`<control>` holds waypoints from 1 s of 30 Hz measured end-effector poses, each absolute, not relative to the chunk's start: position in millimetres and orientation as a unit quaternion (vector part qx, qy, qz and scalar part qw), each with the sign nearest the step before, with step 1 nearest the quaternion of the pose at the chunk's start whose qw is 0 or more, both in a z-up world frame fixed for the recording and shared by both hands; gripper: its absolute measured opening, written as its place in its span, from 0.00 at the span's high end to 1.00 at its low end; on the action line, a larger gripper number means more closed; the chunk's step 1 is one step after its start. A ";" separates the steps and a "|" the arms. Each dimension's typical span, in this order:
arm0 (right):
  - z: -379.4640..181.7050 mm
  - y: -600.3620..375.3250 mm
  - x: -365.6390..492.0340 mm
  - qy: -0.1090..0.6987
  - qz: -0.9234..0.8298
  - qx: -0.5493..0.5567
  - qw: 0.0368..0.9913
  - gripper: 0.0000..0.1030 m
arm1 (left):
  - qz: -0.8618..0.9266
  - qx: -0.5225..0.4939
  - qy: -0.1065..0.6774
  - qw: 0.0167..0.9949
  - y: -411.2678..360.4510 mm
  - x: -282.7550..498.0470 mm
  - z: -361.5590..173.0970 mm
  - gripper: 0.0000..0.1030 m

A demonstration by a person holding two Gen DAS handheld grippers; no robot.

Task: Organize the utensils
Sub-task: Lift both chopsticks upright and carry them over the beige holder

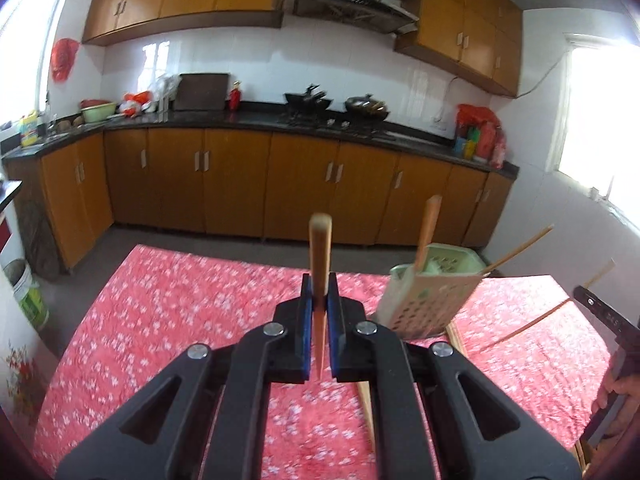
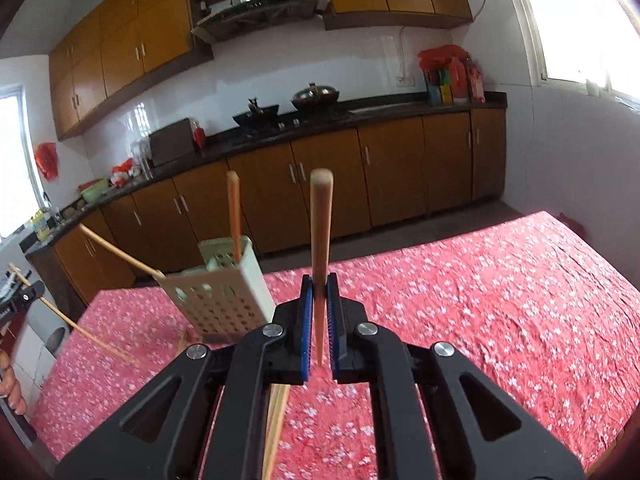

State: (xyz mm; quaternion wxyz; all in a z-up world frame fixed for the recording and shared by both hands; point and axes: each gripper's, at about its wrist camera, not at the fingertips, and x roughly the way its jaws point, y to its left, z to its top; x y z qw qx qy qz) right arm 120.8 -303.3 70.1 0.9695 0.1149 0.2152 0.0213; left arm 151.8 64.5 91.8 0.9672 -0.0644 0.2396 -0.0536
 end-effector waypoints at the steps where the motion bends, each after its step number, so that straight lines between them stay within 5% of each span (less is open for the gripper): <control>1: 80.5 -302.9 120.1 0.207 0.031 0.119 0.971 0.93 | -0.061 -0.063 0.237 0.968 61.7 150.7 96.3 0.93; 19: 164.6 -258.0 152.2 0.080 0.086 0.122 0.986 0.93 | -0.079 -0.094 0.059 0.991 -21.6 188.1 209.1 0.93; 30: 124.0 -247.3 193.0 0.127 0.088 0.120 0.981 0.93 | -0.061 -0.109 0.069 0.990 -39.2 243.5 169.1 0.92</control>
